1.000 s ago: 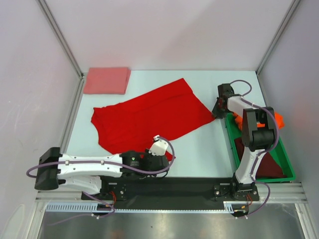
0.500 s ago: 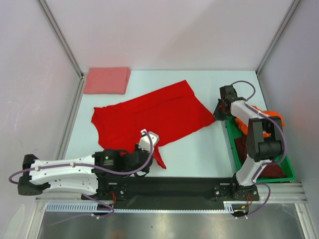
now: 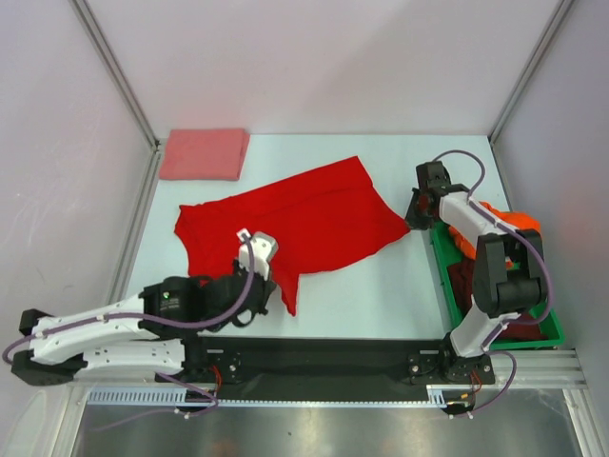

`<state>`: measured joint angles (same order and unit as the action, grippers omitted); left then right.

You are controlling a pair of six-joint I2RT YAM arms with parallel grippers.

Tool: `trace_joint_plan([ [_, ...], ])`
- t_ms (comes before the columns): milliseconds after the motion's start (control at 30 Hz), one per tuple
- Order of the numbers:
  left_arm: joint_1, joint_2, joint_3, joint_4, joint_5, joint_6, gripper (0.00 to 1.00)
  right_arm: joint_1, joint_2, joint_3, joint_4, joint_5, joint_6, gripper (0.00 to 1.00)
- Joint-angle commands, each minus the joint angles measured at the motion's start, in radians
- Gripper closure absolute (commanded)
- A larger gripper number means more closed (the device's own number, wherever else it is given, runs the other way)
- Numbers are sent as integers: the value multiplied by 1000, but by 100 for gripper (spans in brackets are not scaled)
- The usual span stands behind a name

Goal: Fold and stack the t-shirts
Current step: Fold the tshirt

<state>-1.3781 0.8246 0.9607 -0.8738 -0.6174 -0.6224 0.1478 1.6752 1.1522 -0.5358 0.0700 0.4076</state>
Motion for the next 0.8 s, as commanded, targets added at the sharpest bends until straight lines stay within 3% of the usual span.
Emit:
trace_joint_plan([
  [0,155,-19,62,57,0,111,100,-1,47,117,-29,31,-49,100],
  [67,308,-30,49,105,114,190,100,-2,99,174,-56,33,-62,100],
  [367,756,77,67,257,371,414,100,-1,302,469,-137,-7,-125,100],
  [767,1053,318,208,335,413,484,100,32,527,799,-277,-93,-179,100],
])
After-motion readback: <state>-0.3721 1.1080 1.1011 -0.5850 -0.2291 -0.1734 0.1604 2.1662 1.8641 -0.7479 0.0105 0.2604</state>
